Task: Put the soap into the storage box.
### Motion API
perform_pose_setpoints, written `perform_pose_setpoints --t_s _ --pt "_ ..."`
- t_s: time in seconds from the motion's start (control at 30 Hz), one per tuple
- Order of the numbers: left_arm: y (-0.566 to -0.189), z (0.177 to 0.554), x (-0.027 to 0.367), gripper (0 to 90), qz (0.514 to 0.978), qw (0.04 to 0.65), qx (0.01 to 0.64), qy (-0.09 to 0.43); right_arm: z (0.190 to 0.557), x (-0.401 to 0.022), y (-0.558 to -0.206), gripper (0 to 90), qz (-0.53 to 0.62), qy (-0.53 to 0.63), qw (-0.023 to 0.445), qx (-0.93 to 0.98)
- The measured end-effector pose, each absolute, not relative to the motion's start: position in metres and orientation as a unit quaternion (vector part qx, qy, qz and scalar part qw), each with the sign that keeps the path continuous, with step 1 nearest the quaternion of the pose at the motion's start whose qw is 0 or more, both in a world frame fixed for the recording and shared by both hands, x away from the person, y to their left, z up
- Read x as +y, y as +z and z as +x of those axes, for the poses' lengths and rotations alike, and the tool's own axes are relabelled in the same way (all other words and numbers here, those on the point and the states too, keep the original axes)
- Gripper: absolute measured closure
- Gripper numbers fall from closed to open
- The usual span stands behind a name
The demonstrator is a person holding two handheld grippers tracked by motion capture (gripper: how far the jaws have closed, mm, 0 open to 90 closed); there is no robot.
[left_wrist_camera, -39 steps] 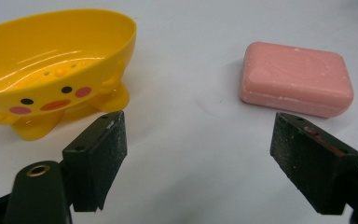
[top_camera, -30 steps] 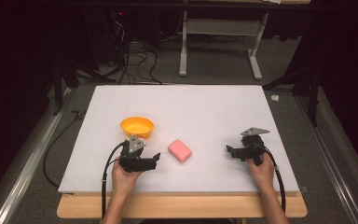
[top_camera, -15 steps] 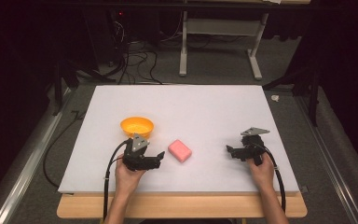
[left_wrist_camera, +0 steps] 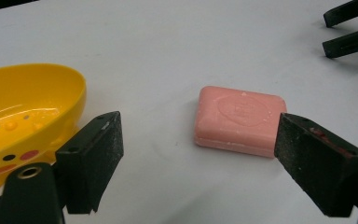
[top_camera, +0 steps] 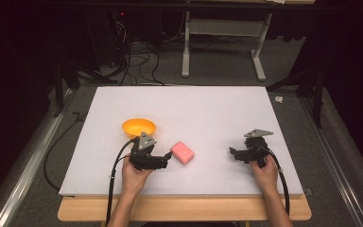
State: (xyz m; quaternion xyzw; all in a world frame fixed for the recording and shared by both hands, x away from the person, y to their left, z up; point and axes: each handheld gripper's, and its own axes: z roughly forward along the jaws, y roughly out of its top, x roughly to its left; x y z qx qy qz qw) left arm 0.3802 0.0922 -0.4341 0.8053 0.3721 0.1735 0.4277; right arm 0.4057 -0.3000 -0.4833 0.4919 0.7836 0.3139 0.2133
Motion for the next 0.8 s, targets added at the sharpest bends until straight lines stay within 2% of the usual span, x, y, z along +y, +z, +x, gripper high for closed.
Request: perform_pose_setpoints --t_s 0.8 --pt "-0.427 0.391 0.058 15.0 0.812 0.437 0.352 0.162 0.406 -0.3 -0.483 14.7 0.492 0.314 0.213 0.783"
